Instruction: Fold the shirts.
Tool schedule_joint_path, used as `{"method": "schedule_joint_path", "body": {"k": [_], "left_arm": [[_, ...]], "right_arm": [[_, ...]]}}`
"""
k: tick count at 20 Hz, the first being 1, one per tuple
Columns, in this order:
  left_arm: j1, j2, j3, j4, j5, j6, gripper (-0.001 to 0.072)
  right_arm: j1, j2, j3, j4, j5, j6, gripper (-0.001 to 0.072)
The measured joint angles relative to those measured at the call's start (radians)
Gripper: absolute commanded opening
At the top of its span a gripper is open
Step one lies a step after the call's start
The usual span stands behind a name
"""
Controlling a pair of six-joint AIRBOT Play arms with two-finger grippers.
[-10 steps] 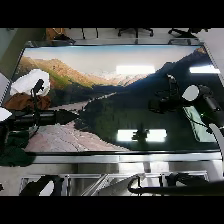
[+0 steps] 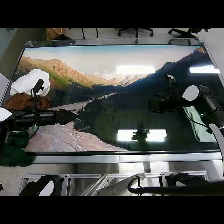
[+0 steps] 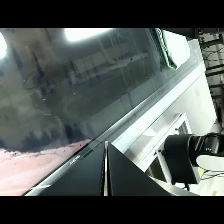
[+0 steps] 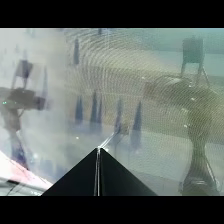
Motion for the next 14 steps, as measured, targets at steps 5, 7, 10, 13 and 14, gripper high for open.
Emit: {"method": "schedule_joint_path", "body": {"k": [5, 7, 10, 13, 14], "left_arm": [[0.0, 0.0, 0.0, 0.0, 0.0, 0.0, 0.0019], [0.0, 0.0, 0.0, 0.0, 0.002, 0.0, 0.0018], [-0.01, 0.0, 0.001, 0.017, 0.083, 0.0, 0.0021], [0.023, -0.026, 0.056, 0.153, 0.298, 0.003, 0.0683], [0.047, -0.05, 0.097, 0.227, 0.382, 0.003, 0.0683]], "right_arm": [[0.0, -0.001, 0.0, 0.0, -0.006, 0.0, 0.0027], [0.0, -0.006, 0.0, 0.0, -0.019, 0.0, 0.0027], [0.0, -0.017, 0.0, 0.0, -0.031, 0.0, 0.0027], [0.0, -0.027, 0.0, 0.0, -0.054, 0.0, 0.0038], [0.0, -0.028, 0.0, 0.0, -0.068, 0.0, 0.0155]]}}
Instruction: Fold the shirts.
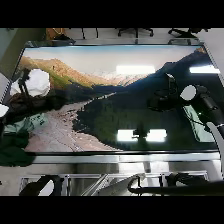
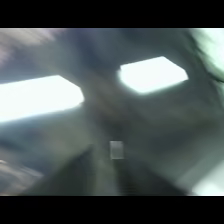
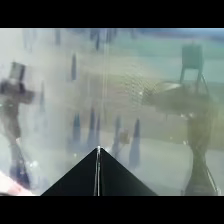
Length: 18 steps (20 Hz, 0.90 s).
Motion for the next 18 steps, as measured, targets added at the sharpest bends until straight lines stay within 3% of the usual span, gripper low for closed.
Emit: {"method": "schedule_joint_path", "body": {"k": [1, 2, 5, 7, 12, 16, 17, 18], "left_arm": [[0.025, -0.031, 0.044, 0.073, 0.076, 0.001, 0.0683], [0.052, -0.077, 0.098, 0.154, 0.159, 0.009, 0.0683], [0.117, -0.28, 0.288, 0.336, 0.341, 0.052, 0.0683], [0.149, -0.459, 0.435, 0.424, 0.39, 0.074, 0.0684], [0.181, -0.895, 0.768, 0.623, 0.362, 0.093, 0.0684], [0.187, -1.106, 0.921, 0.687, 0.332, 0.093, 0.0681], [0.187, -1.143, 0.949, 0.695, 0.32, 0.089, 0.0618], [0.187, -1.17, 0.97, 0.701, 0.304, 0.084, 0.0282]], "right_arm": [[0.0, -0.002, 0.0, 0.0, -0.012, 0.0, 0.0371], [0.0, -0.003, 0.0, 0.0, -0.025, 0.0, 0.0511], [0.0, -0.012, 0.0, 0.0, -0.064, 0.0, 0.0508], [0.0, -0.017, 0.0, 0.0, -0.081, 0.0, 0.0508], [0.0, -0.04, 0.0, -0.003, -0.108, 0.0, 0.0508], [0.0, -0.071, 0.0, -0.003, -0.114, 0.0, 0.0508], [0.0, -0.079, 0.0, -0.003, -0.116, 0.0, 0.0508], [0.0, -0.086, 0.0, -0.003, -0.116, 0.0, 0.0507]]}}
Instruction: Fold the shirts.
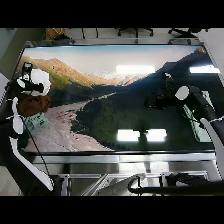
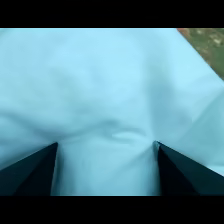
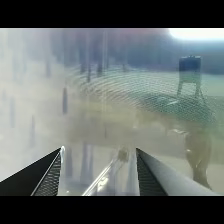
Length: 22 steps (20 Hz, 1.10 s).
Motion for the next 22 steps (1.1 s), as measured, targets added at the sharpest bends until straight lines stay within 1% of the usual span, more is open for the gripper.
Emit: {"method": "schedule_joint_path", "body": {"k": [1, 4, 6, 7, 10, 12, 14, 17, 19, 21, 22], "left_arm": [[0.0, -0.018, 0.017, 0.002, -0.008, -0.003, 0.0013], [-0.001, -0.037, 0.043, 0.01, -0.043, -0.014, 0.0014], [-0.014, -0.013, 0.046, 0.019, -0.076, -0.034, 0.0014], [-0.025, 0.016, 0.048, 0.023, -0.069, -0.046, 0.0014], [-0.078, 0.147, 0.055, 0.013, -0.009, -0.09, 0.0014], [-0.124, 0.25, 0.054, -0.01, -0.007, -0.109, 0.0014], [-0.174, 0.365, 0.057, -0.084, -0.029, -0.122, 0.0014], [-0.25, 0.504, 0.056, -0.255, -0.204, -0.132, 0.0015], [-0.313, 0.567, 0.053, -0.374, -0.364, -0.143, 0.0015], [-0.389, 0.597, 0.018, -0.439, -0.509, -0.174, 0.0015], [-0.43, 0.607, -0.012, -0.462, -0.557, -0.19, 0.0015]], "right_arm": [[0.0, -0.007, 0.0, 0.0, 0.0, 0.0, 0.0507], [0.0, -0.02, 0.0, 0.001, -0.001, 0.0, 0.0507], [0.0, -0.025, 0.0, 0.003, -0.002, 0.0, 0.0507], [0.0, -0.026, 0.0, 0.003, -0.002, 0.0, 0.0506], [0.0, -0.028, 0.0, 0.005, 0.002, 0.0, 0.0506], [0.0, -0.028, 0.0, 0.019, 0.005, 0.0, 0.0506], [0.0, -0.028, 0.0, 0.036, 0.008, 0.0, 0.0506], [0.0, -0.028, 0.0, 0.05, 0.026, -0.019, 0.0506], [0.0, -0.028, 0.0, 0.057, 0.046, -0.052, 0.0506], [0.0, -0.028, 0.0, 0.059, 0.072, -0.088, 0.0506], [0.0, -0.028, 0.0, 0.06, 0.087, -0.1, 0.0506]]}}
